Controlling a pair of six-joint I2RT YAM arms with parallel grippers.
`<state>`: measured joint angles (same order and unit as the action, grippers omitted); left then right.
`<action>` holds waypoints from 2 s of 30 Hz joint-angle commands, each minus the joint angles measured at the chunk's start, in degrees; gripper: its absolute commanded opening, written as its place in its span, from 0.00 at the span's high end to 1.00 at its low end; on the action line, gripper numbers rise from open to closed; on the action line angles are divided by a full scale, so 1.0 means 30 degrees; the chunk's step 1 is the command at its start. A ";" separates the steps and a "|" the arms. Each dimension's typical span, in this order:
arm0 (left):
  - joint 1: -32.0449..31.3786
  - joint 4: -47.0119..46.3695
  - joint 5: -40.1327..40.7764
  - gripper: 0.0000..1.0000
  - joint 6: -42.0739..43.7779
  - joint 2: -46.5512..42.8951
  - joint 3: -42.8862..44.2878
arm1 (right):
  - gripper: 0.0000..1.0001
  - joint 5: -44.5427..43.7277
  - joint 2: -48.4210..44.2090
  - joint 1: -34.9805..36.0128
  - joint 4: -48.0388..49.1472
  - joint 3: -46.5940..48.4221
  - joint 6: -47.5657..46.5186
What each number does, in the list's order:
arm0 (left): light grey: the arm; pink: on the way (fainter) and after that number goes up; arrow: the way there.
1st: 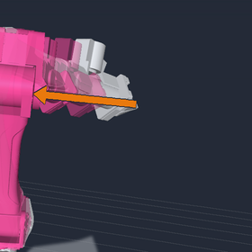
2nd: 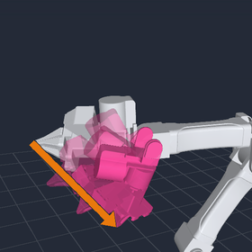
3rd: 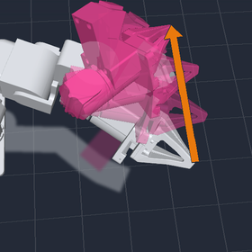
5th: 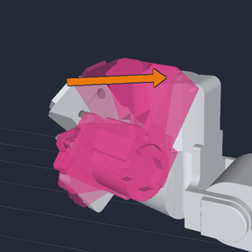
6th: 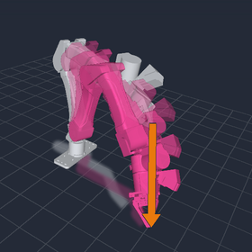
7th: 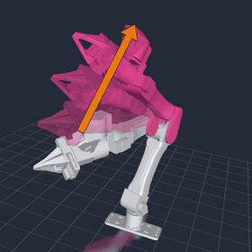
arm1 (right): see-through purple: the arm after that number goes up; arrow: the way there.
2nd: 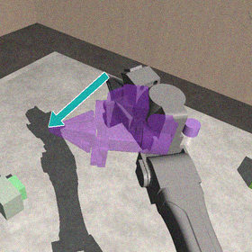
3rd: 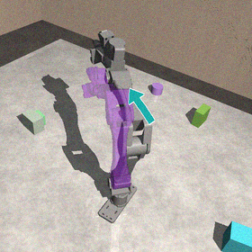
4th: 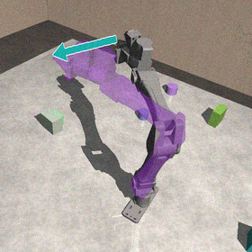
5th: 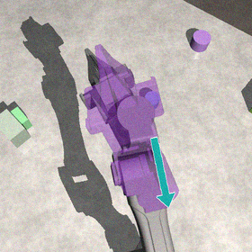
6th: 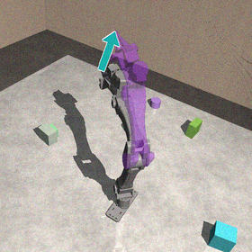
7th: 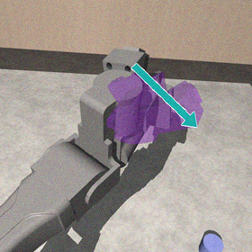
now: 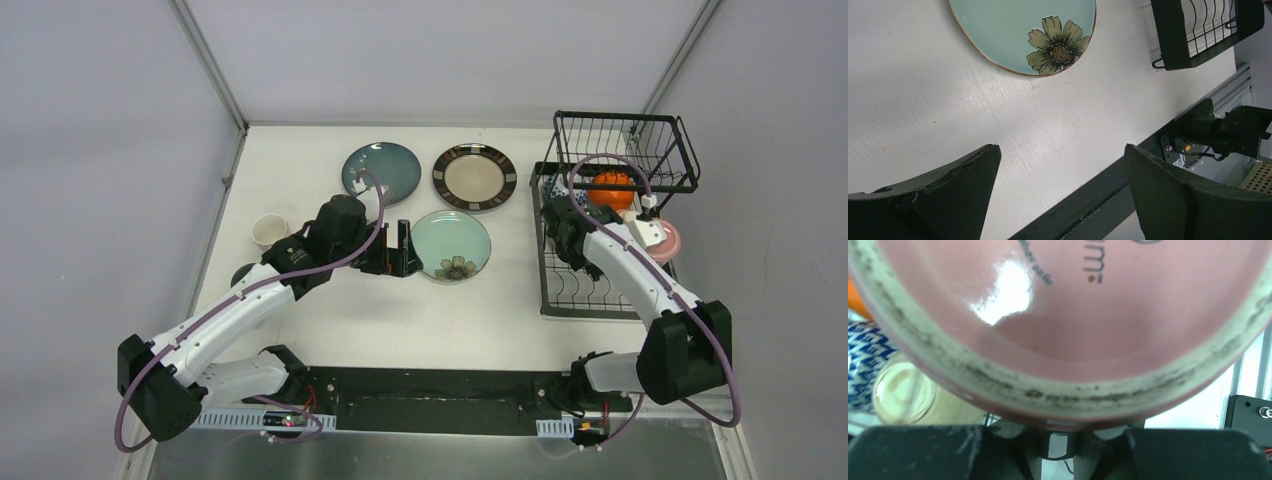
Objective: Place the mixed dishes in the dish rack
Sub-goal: Turn the cup upside down in the dish rack.
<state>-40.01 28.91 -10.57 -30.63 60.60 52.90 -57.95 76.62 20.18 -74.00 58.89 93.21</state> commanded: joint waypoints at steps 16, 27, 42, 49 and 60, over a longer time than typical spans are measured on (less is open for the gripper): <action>0.0183 0.1464 0.0357 0.01 -0.1183 -0.0245 0.1695 | 1.00 -0.0662 -0.0518 -0.4795 0.8295 -0.3764 -0.6021; 0.0182 0.1460 0.0181 0.01 -0.2054 -0.0190 0.1592 | 1.00 0.0896 -0.1416 -0.6237 1.3363 -0.6034 -0.9344; 0.0182 0.1460 0.0345 0.01 -0.2657 -0.0637 0.1788 | 0.90 0.1536 -0.0666 -0.7133 1.2841 -0.5627 -0.8998; 0.0183 0.1576 0.0776 0.01 -0.2339 -0.1142 0.1995 | 0.80 0.1801 0.0252 -0.7298 1.1097 -0.4536 -0.8407; 0.0182 0.2031 0.1792 0.01 -0.1199 -0.1820 0.2626 | 0.55 0.2551 -0.0042 -0.7344 1.0893 -0.4612 -0.8756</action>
<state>-40.01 35.14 -7.60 -36.73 56.69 58.19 -48.49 78.39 -1.41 -41.58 43.57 67.37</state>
